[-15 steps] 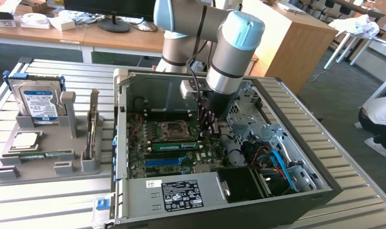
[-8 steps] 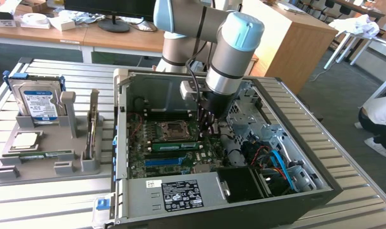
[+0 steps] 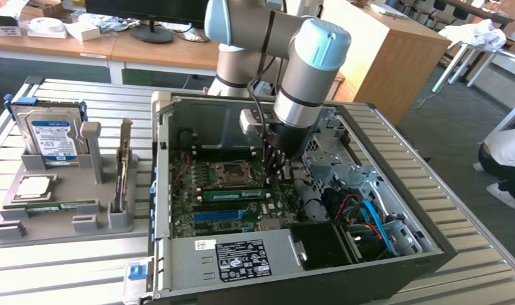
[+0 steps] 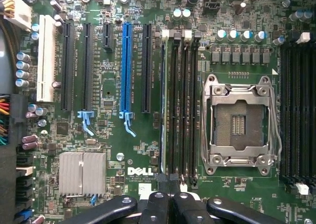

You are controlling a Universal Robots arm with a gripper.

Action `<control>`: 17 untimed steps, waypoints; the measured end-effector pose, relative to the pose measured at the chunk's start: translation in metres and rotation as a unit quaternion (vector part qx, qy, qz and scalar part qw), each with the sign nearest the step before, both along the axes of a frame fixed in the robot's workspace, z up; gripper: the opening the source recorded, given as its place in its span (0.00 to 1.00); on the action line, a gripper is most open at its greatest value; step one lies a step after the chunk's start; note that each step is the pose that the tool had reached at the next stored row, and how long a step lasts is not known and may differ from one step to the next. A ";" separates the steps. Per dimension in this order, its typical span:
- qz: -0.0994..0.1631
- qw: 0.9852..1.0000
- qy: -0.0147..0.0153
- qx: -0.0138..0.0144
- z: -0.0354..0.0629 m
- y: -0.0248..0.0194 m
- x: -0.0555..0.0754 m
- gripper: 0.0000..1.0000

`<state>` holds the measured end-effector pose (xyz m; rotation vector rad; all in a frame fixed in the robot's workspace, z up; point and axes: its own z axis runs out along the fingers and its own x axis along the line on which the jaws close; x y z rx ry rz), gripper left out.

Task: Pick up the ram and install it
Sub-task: 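Press down the ram until it locks into place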

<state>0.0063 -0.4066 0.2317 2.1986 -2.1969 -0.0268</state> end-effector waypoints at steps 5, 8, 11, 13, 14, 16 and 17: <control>0.000 1.000 0.000 0.000 -0.0008 0.0000 0.000 0.10; 0.000 1.000 0.000 0.000 -0.0029 0.0000 0.000 0.10; 0.000 1.000 0.000 0.000 -0.0029 -0.0001 0.000 0.10; 0.000 1.000 -0.001 0.000 -0.0034 0.0000 0.000 0.10; 0.000 1.000 -0.001 0.000 -0.0041 0.0000 0.000 0.10; 0.000 1.000 -0.001 0.000 -0.0048 -0.0001 0.000 0.10; 0.000 1.000 -0.001 0.000 -0.0048 -0.0001 0.000 0.10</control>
